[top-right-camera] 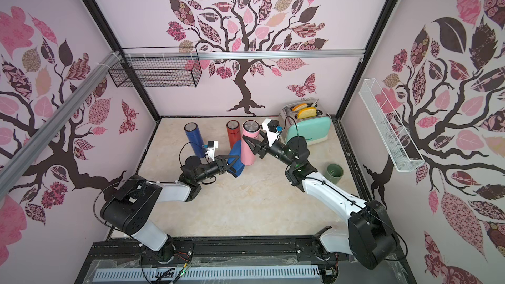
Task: Wipe the surface of the thermos
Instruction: Wipe the dirt from the surface of the thermos.
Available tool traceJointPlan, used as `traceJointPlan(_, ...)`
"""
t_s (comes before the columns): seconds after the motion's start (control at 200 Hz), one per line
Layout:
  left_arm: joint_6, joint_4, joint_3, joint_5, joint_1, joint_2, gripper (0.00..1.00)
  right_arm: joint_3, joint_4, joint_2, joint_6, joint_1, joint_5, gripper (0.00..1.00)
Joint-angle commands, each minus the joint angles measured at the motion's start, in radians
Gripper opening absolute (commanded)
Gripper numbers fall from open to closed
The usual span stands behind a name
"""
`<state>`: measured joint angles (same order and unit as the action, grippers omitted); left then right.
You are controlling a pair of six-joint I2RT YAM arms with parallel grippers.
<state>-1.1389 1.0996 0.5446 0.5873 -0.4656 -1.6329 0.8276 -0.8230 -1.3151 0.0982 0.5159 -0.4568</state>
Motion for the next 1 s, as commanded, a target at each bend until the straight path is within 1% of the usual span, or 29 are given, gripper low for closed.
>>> traceJointPlan(0.0,-0.012,0.09,-0.006,0.025,-0.016,0.03,0.0,0.038,-0.134,-0.027,0.028,0.006,0.027,0.0)
traceJointPlan(0.17,-0.009,0.086,-0.021,0.016,-0.018,0.027,0.0,0.057,-0.175,-0.042,0.038,0.006,0.046,0.0)
traceJointPlan(0.505,-0.015,0.105,-0.038,0.014,-0.016,-0.025,0.0,0.058,-0.203,-0.004,0.027,0.006,0.069,0.0)
traceJointPlan(0.825,-0.07,0.153,-0.029,0.038,-0.018,-0.062,0.0,-0.003,-0.401,-0.041,0.067,0.006,0.09,0.0)
traceJointPlan(0.995,-0.078,0.155,-0.014,0.027,-0.018,-0.025,0.0,-0.051,-0.476,-0.056,0.091,0.006,0.096,0.0)
